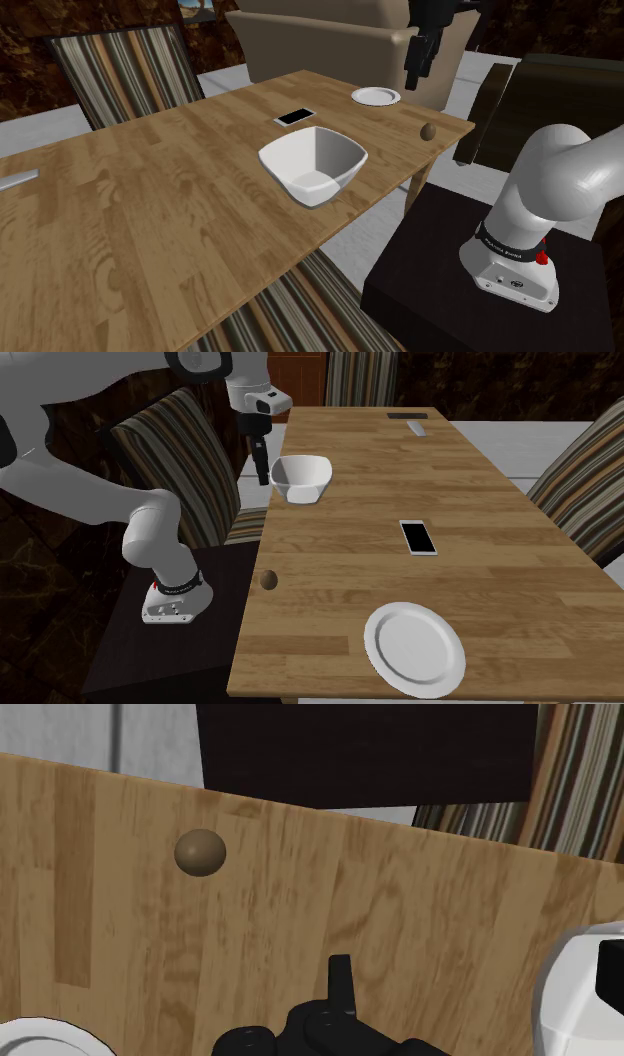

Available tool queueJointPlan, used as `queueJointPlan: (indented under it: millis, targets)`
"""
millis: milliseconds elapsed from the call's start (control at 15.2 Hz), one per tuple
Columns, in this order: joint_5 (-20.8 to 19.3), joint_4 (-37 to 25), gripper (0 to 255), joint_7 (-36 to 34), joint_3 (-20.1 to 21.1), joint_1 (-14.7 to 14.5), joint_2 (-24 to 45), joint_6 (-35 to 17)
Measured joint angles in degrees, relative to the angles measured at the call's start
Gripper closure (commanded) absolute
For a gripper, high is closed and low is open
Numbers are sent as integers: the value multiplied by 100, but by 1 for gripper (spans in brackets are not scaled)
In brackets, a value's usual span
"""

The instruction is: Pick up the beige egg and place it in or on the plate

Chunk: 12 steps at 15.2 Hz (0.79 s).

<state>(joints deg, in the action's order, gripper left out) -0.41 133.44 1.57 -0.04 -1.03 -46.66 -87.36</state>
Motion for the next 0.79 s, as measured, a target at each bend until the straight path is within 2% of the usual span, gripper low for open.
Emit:
queueJointPlan:
  millis: [198, 792]
  targets:
    - [-82, 143, 0, 124, -127, 43, -19, -84]
    - [-732, 1098, 0, 992, -1065, 417, 153, -933]
